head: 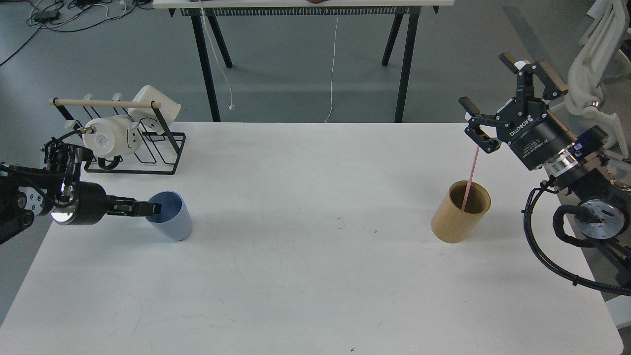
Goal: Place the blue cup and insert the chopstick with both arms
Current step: 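Lower the left gripper to the blue cup and grasp its rim, then lift the blue cup with the left gripper toward the table center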
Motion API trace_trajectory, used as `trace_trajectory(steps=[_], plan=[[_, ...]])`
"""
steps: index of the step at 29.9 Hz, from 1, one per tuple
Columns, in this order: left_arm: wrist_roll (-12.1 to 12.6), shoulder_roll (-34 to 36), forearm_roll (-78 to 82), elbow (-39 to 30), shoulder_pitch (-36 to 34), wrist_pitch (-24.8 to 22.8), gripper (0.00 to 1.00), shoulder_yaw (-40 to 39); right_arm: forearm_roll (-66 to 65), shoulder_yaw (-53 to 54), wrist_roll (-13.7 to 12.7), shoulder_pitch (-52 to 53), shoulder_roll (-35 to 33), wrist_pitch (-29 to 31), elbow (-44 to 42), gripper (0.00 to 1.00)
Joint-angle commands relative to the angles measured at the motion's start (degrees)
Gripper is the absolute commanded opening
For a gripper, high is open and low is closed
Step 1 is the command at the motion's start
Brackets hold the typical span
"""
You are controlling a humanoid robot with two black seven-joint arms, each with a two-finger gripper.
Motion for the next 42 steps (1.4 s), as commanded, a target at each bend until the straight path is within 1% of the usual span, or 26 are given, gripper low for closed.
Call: trace_trajectory(steps=[1, 2, 3, 5, 15, 18, 21, 24, 26, 29, 31, 35, 36, 39, 40, 42], plan=[[0.0, 0.1, -0.1, -0.1, 0.0, 0.3, 0.38, -0.2, 0.1, 0.0, 0.0, 0.0, 0.0, 0.0, 0.0, 0.99], [0.0, 0.0, 0.0, -0.1, 0.1, 1.3, 0.15, -0.2, 0.1, 0.0, 0.0, 0.0, 0.0, 0.0, 0.0, 0.99], [0.0, 0.1, -0.1, -0.2, 0.0, 2.9, 0.07, -0.2, 0.0, 0.0, 0.0, 0.0, 0.0, 0.0, 0.0, 0.99], [0.0, 0.0, -0.4, -0.6, 0.0, 4.5, 0.0, -0.2, 0.0, 0.0, 0.0, 0.0, 0.0, 0.0, 0.0, 0.99], [0.0, 0.5, -0.9, -3.0, -0.2, 4.6, 0.0, -2.3, 0.0, 0.2, 0.0, 0.0, -0.3, 0.0, -0.1, 0.99], [0.0, 1.8, -1.4, -8.7, -0.5, 4.0, 0.0, -6.4, 0.0, 0.3, 0.0, 0.0, -0.3, 0.0, -0.1, 0.99], [0.0, 4.1, -3.0, -13.9, -1.5, 1.1, 0.0, -10.3, 0.0, 0.3, 0.0, 0.0, -0.6, 0.0, -0.1, 0.99], [0.0, 3.8, -4.3, -17.8, -4.9, -0.6, 0.0, -11.7, 0.1, 0.9, 0.0, 0.1, -0.8, 0.0, -0.7, 0.99], [0.0, 1.4, -5.1, -18.7, -7.8, -1.1, 0.0, -11.2, 0.1, 3.1, 0.0, 0.2, -0.8, 0.0, -2.0, 0.98], [0.0, -5.2, -5.1, -15.8, -11.5, -2.2, 0.0, -9.3, 0.2, 6.9, 0.0, 0.2, -0.8, 0.0, -3.6, 0.98], [0.0, -10.7, -5.1, -10.6, -14.2, -2.2, 0.0, -5.7, 0.2, 9.1, 0.0, 0.2, -0.8, 0.0, -5.4, 0.98], [0.0, -27.4, -4.9, 3.8, -19.1, -1.9, 0.0, 3.9, 0.2, 10.9, 0.0, 0.2, -1.1, 0.0, -7.2, 0.98], [0.0, -31.0, -4.8, 7.2, -19.7, -1.8, 0.0, 5.7, 0.2, 10.9, 0.0, 0.1, -1.7, 0.0, -7.6, 0.98], [0.0, -38.6, -3.9, 15.5, -20.2, -1.6, 0.0, 9.9, 0.2, 10.8, 0.0, -0.4, -2.7, 0.0, -7.8, 0.98], [0.0, -40.8, -3.6, 17.4, -20.3, -1.4, 0.0, 11.1, 0.2, 10.8, 0.0, -0.9, -2.7, 0.0, -7.8, 0.98], [0.0, -43.9, -2.7, 18.8, -20.5, -1.3, 0.0, 12.8, 0.2, 10.8, 0.0, -1.2, -2.8, 0.0, -7.9, 0.98]])
